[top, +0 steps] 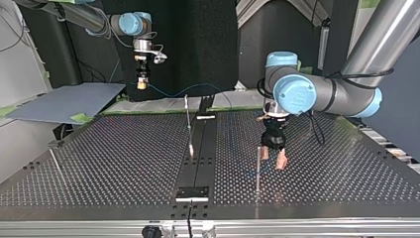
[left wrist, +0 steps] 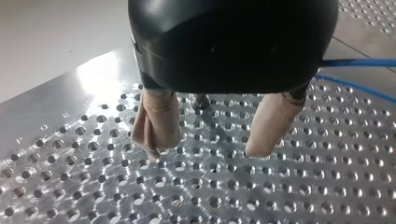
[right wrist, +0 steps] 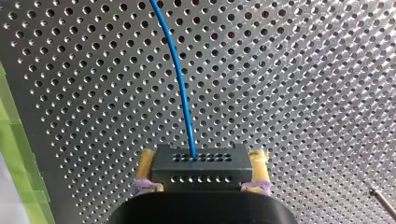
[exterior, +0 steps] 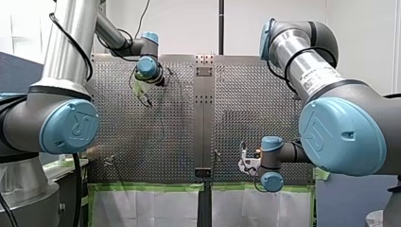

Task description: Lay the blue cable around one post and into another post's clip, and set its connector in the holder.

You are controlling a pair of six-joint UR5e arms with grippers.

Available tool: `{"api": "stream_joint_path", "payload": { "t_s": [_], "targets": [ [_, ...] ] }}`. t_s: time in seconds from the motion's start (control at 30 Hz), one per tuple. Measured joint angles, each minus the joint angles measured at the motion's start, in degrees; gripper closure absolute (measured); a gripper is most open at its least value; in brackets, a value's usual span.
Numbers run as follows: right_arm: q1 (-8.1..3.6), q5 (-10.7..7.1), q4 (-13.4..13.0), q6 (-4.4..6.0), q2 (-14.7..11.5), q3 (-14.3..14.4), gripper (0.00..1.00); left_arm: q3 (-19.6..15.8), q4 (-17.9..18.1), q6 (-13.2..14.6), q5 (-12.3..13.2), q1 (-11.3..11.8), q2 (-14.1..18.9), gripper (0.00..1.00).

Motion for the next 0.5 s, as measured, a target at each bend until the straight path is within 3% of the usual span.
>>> {"api": "stream_joint_path", "payload": {
  "t_s": [0.2, 0.5],
  "targets": [
    [-0.01, 0.00, -0.1, 0.00, 0.0, 0.0, 0.88, 0.0, -0.2, -3.3, 1.0, -0.2, 0.5, 0.00],
    [-0.01, -0.06, -0.3, 0.00, 0.0, 0.0, 0.88, 0.0, -0.8, -7.9, -0.5, -0.2, 1.1, 0.00]
  ]
}}
